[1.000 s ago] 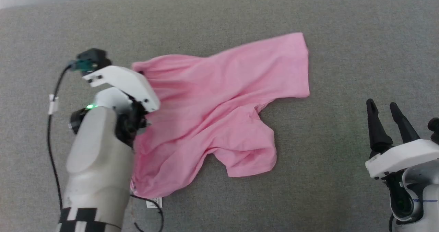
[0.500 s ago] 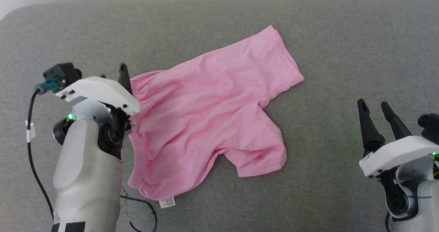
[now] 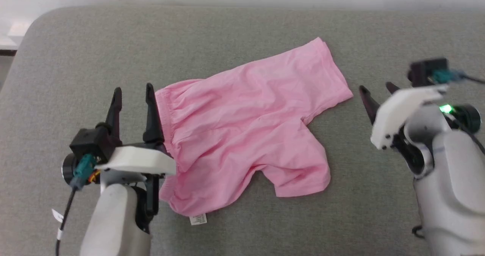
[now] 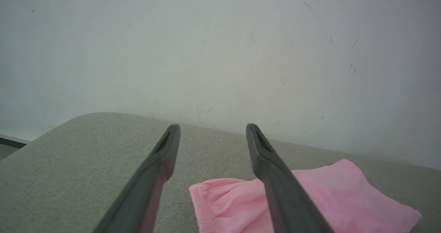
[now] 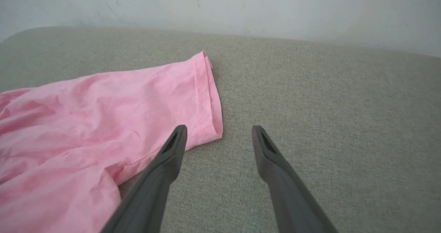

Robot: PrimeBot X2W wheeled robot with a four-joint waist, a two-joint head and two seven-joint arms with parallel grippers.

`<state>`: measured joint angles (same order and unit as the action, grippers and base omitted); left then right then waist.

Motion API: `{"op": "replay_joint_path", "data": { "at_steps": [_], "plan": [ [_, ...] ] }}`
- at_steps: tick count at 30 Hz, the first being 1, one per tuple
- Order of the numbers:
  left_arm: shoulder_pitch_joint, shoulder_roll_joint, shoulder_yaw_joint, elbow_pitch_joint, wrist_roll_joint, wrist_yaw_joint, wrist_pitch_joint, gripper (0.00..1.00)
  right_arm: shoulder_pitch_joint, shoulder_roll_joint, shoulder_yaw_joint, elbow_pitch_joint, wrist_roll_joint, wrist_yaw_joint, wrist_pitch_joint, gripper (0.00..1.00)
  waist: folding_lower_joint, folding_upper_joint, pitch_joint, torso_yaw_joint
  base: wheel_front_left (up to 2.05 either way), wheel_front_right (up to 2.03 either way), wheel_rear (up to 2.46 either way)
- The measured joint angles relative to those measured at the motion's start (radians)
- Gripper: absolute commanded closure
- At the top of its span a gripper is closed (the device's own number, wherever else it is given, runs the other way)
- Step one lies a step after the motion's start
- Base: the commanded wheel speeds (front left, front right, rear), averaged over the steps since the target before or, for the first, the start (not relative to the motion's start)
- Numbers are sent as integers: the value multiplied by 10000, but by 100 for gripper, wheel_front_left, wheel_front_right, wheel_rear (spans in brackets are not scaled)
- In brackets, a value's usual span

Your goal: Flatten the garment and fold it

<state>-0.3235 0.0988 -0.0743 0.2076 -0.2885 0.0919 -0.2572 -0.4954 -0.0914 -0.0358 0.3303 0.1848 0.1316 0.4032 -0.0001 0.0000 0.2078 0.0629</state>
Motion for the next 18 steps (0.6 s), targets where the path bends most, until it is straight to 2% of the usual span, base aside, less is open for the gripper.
{"op": "replay_joint_path", "data": {
  "at_steps": [4,7,13,18],
  "plan": [
    [342,-265,-100,-575,92,10,0,0,-1345,-213,525,1498,-633,0,1014,0,0,0,134,271,0,0,0],
    [379,-362,-192,-786,69,-31,0,0,-2068,-420,880,2405,-1055,0,1329,0,0,0,268,513,0,0,0],
    [482,-428,-380,-905,69,-35,2,0,-2602,-575,1561,3845,-1356,0,1402,0,2,0,611,879,0,0,0],
    [498,-433,-451,-961,69,-31,2,0,-2835,-656,1946,4441,-1407,0,1066,0,2,0,822,1008,0,0,0]
  ]
}}
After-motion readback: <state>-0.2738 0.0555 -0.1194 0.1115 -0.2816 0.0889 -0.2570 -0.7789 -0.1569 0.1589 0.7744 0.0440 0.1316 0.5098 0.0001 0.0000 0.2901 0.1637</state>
